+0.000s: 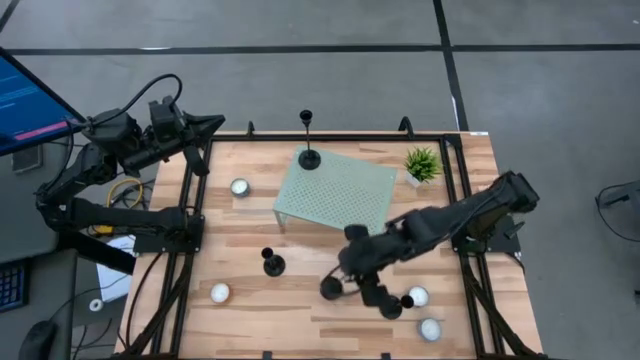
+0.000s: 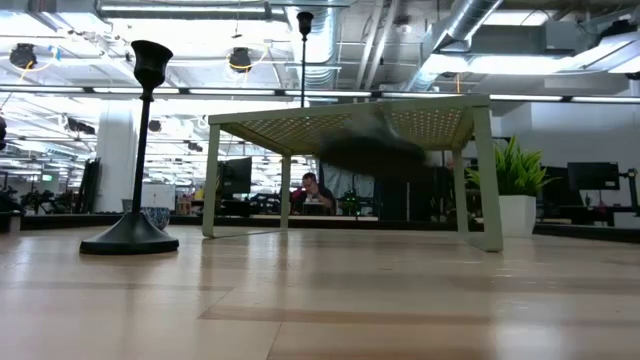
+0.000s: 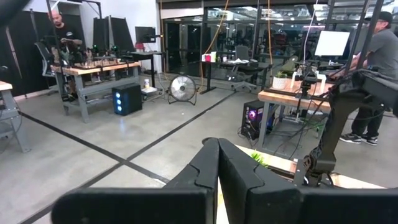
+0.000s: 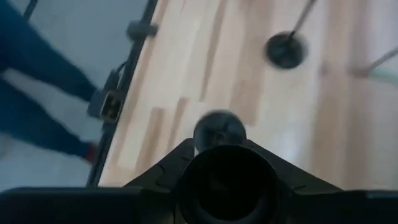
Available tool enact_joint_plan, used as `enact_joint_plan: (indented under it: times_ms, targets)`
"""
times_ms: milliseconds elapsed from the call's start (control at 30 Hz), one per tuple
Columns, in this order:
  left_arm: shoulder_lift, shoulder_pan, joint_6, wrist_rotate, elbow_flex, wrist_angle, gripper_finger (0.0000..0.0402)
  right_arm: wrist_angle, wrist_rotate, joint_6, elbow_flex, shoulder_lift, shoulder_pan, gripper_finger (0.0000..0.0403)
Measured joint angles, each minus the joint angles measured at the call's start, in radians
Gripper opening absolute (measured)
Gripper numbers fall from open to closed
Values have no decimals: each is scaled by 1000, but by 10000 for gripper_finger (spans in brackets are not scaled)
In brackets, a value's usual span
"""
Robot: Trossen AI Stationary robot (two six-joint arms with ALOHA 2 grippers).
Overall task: Pick & Place candle stick holders
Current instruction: Put the black candle holder on the shelf
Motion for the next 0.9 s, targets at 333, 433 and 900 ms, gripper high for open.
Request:
enact_joint_plan:
  times_ms: [333, 433, 900]
  targets:
    - [0, 0, 0, 0, 0, 0, 10, -42, 122, -38, 105, -156, -149, 114]
    - [0, 0, 0, 0, 0, 0, 10, -104, 155, -56, 138, -165, -201, 124]
    - [0, 0, 29, 0, 0, 0, 10, -224, 168, -161, 165, -157, -389, 128]
